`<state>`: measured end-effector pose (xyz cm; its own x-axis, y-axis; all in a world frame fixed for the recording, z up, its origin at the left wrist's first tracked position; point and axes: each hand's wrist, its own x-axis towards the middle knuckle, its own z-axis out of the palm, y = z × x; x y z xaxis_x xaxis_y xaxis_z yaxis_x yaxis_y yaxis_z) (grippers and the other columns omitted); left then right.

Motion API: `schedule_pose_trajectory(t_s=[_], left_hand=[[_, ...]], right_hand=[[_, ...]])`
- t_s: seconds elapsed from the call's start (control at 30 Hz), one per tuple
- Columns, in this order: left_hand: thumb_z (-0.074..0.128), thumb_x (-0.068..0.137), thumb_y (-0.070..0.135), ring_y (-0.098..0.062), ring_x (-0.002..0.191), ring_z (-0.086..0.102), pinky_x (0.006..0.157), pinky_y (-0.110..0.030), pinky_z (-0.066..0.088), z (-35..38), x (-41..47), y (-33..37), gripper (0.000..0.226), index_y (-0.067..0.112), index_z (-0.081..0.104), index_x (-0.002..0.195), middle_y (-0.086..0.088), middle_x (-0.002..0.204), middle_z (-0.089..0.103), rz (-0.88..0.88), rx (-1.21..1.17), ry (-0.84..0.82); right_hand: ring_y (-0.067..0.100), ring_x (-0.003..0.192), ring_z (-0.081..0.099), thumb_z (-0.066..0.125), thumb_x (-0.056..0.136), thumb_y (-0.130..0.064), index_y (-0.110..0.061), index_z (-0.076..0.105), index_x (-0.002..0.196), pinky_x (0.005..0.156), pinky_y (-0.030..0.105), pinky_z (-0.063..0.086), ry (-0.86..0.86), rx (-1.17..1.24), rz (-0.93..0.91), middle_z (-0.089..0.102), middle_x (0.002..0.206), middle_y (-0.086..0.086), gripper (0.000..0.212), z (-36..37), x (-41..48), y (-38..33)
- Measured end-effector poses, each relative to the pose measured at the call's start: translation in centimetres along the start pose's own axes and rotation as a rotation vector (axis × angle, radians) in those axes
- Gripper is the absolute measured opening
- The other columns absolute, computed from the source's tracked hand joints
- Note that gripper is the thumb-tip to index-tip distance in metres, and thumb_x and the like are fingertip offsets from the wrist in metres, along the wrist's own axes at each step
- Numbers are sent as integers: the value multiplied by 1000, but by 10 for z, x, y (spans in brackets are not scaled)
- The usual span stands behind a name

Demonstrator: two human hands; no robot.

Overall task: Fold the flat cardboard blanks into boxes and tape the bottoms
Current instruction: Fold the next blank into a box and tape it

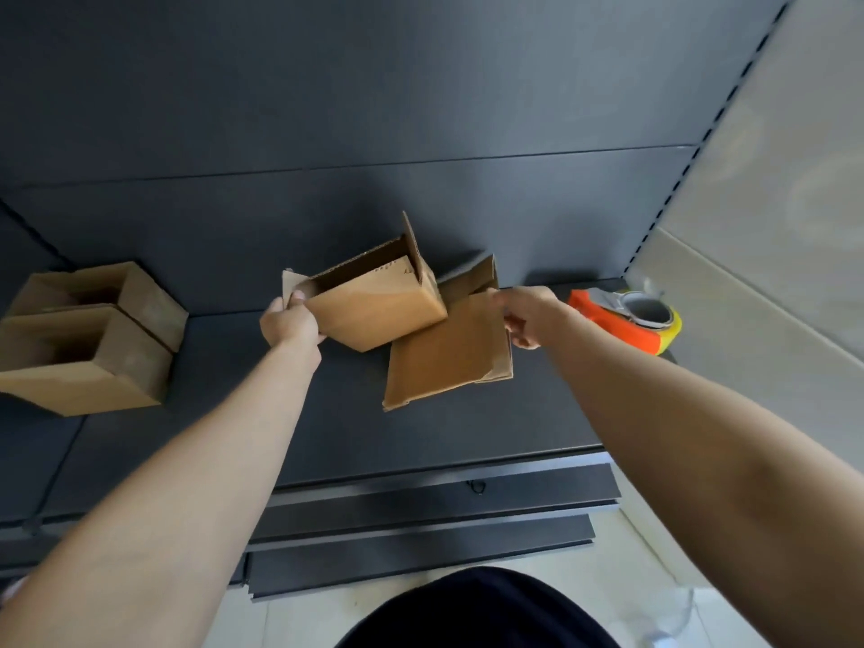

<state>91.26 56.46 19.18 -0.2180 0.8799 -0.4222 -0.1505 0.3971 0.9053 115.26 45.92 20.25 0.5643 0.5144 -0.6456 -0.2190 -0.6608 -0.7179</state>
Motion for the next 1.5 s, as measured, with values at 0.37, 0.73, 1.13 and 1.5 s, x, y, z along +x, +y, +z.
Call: schedule_pose_trajectory(t_s=[0.37, 0.73, 1.13, 1.5], left_hand=[[54, 96, 23, -21, 79, 50, 87, -42, 52, 22, 7, -13, 31, 19, 48, 65, 1, 77, 53, 75, 171, -58], [59, 90, 30, -20, 94, 61, 83, -31, 50, 62, -13, 5, 28, 10, 61, 109, -3, 107, 63, 224, 298, 12], [53, 95, 14, -15, 112, 54, 83, -12, 40, 147, -144, 5, 28, 12, 57, 122, -6, 126, 52, 713, 575, -507], [59, 93, 31, -15, 111, 52, 87, -27, 39, 159, -170, -37, 34, 11, 61, 120, -2, 119, 60, 402, 703, -742]], right_hand=[[26, 76, 53, 51, 88, -11, -3, 53, 85, 64, 28, 43, 361, -186, -218, 47, 70, 5, 8, -42, -11, -34], [34, 99, 62, 49, 83, -11, -7, 53, 90, 97, 43, 48, 502, -385, -314, 62, 98, 12, 8, -84, -28, -53], [24, 67, 53, 48, 91, -10, -4, 46, 77, 55, 28, 42, 378, -714, -437, 48, 75, 8, 15, -113, -44, -48], [26, 103, 58, 59, 90, -16, -11, 64, 122, 82, 27, 46, 49, -1119, -489, 64, 109, 9, 34, -150, -60, -8]])
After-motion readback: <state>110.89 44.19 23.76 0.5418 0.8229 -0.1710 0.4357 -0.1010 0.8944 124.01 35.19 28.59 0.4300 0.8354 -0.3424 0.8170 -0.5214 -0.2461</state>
